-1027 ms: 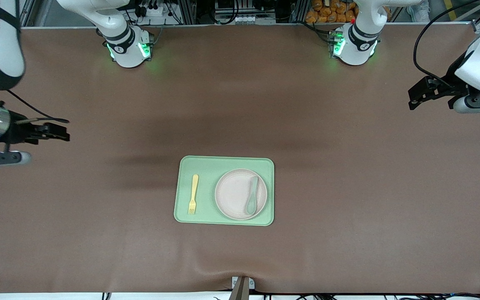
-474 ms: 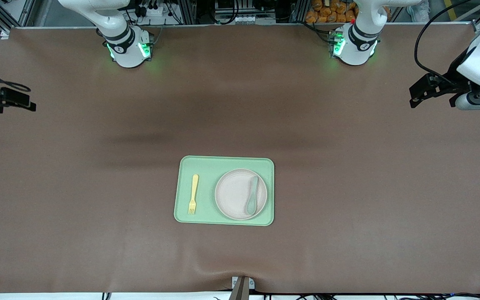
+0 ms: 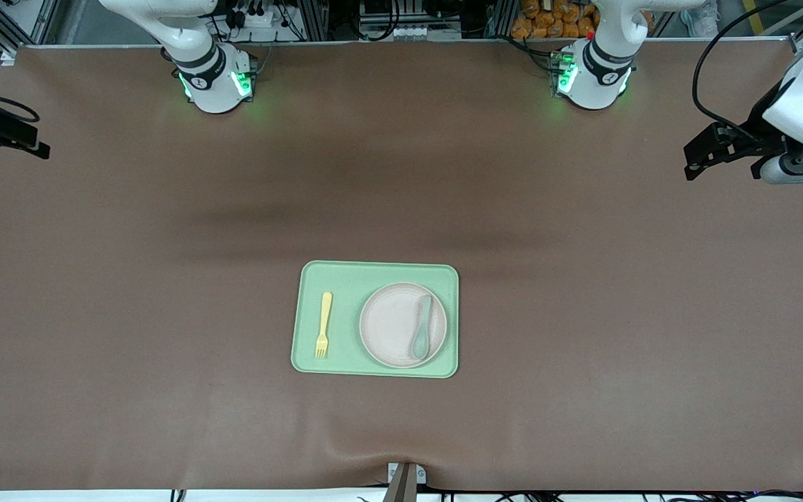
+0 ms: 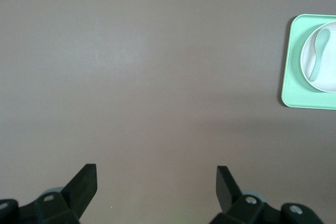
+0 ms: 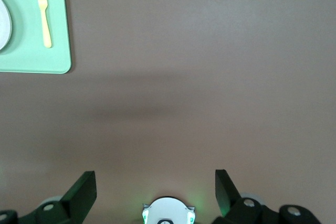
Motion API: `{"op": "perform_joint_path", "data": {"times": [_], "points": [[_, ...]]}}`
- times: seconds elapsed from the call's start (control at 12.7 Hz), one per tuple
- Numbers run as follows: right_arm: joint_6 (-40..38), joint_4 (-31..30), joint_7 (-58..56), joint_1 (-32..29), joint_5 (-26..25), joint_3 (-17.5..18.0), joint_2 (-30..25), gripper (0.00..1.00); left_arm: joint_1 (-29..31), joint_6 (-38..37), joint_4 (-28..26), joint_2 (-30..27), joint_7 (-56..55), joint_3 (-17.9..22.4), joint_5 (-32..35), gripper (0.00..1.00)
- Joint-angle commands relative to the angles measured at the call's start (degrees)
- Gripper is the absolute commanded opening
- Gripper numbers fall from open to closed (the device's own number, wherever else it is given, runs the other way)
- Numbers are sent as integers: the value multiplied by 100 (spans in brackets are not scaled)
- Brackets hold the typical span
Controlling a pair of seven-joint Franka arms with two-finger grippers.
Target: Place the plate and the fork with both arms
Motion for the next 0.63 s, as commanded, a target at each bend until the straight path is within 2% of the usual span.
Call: {"op": "perform_joint_path", "data": {"times": [0.0,0.55], "points": [[-35,-79,195,-136,-125,250,-119,100,-3,-61,-39,-107,-60,-27,26,100],[245,-105,169,-13,-380,276,-286,100,-3,-53,233,-10,36,-44,9,100]]}}
